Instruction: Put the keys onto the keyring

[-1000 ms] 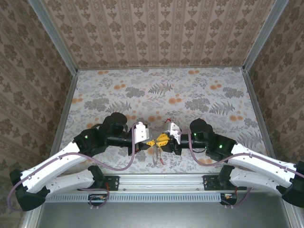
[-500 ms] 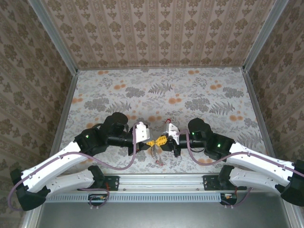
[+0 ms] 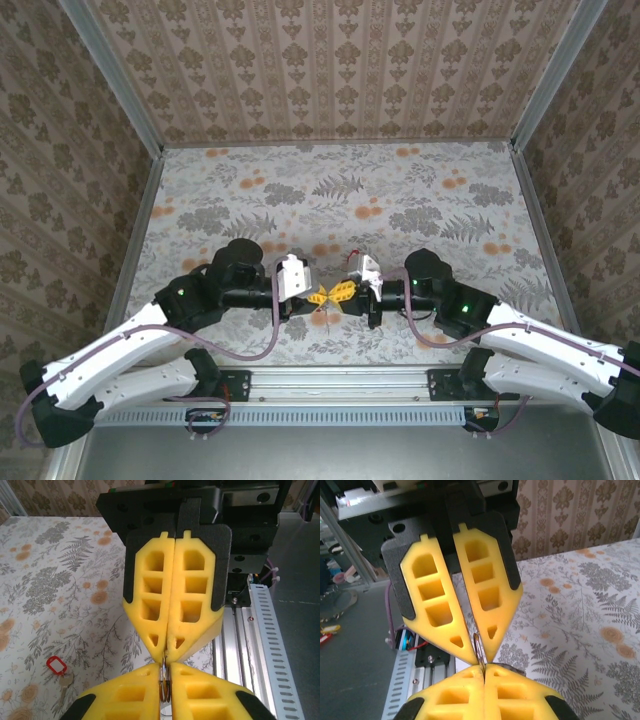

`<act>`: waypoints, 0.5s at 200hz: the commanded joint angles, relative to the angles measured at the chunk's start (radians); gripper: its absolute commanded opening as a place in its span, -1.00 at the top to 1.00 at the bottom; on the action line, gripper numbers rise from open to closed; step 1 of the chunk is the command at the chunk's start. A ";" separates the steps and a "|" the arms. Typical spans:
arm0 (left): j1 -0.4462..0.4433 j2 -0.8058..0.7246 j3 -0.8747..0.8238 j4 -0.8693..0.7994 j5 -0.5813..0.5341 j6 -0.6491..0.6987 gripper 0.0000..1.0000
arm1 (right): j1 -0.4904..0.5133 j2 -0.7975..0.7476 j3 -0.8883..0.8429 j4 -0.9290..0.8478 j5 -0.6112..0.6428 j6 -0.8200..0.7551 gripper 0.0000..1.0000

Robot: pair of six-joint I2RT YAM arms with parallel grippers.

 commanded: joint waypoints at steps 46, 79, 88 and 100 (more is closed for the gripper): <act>0.008 -0.015 -0.039 0.057 0.008 -0.035 0.53 | -0.011 -0.027 -0.031 0.185 -0.019 0.064 1.00; 0.013 -0.017 -0.045 0.065 0.013 -0.042 0.41 | -0.013 -0.030 -0.038 0.215 -0.019 0.076 1.00; 0.014 -0.021 -0.048 0.070 0.017 -0.046 0.42 | -0.014 -0.029 -0.040 0.223 -0.018 0.081 1.00; 0.018 -0.026 -0.055 0.079 0.023 -0.049 0.48 | -0.015 -0.030 -0.043 0.233 -0.021 0.088 1.00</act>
